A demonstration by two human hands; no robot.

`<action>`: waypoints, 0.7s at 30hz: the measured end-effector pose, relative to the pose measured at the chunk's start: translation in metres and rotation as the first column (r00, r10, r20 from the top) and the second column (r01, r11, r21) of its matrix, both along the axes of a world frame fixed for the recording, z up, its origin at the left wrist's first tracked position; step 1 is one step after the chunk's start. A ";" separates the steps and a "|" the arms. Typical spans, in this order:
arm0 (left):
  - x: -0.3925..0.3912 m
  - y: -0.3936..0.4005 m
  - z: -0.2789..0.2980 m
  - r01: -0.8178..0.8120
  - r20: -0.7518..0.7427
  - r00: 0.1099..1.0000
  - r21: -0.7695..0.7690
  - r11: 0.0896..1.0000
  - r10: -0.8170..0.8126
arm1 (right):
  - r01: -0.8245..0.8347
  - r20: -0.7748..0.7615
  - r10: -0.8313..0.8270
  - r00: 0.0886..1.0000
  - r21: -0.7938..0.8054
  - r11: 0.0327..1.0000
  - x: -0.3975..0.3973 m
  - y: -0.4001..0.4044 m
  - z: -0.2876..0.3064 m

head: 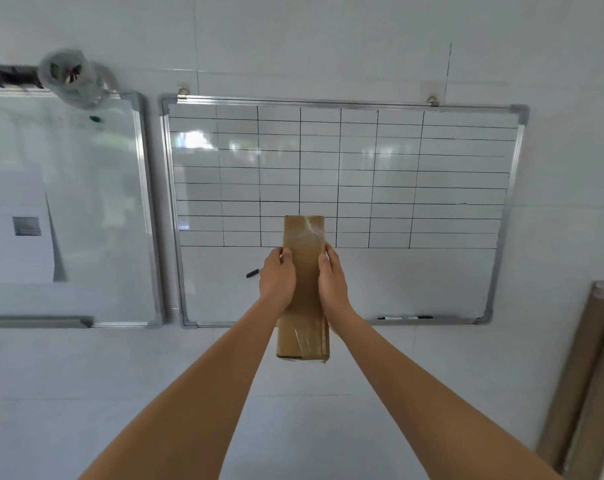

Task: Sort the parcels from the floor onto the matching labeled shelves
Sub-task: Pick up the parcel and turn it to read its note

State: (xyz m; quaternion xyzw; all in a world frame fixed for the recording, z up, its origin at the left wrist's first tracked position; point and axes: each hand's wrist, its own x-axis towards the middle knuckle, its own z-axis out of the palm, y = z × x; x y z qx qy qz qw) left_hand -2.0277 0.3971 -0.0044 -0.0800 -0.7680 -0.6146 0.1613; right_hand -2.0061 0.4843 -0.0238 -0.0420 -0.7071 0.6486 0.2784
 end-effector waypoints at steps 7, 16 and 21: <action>-0.002 -0.011 -0.001 -0.009 -0.026 1.000 0.053 0.999 0.010 | -0.099 0.080 0.096 0.992 0.029 0.995 0.000 0.016 0.010; 0.001 -0.012 0.004 -0.026 -0.062 0.998 0.075 0.997 0.031 | -0.142 0.181 0.141 0.973 -0.008 0.990 0.005 0.030 0.015; 0.005 -0.010 0.011 -0.021 -0.044 0.999 0.037 0.999 0.023 | -0.065 0.131 0.064 0.989 0.004 0.998 0.007 0.027 0.015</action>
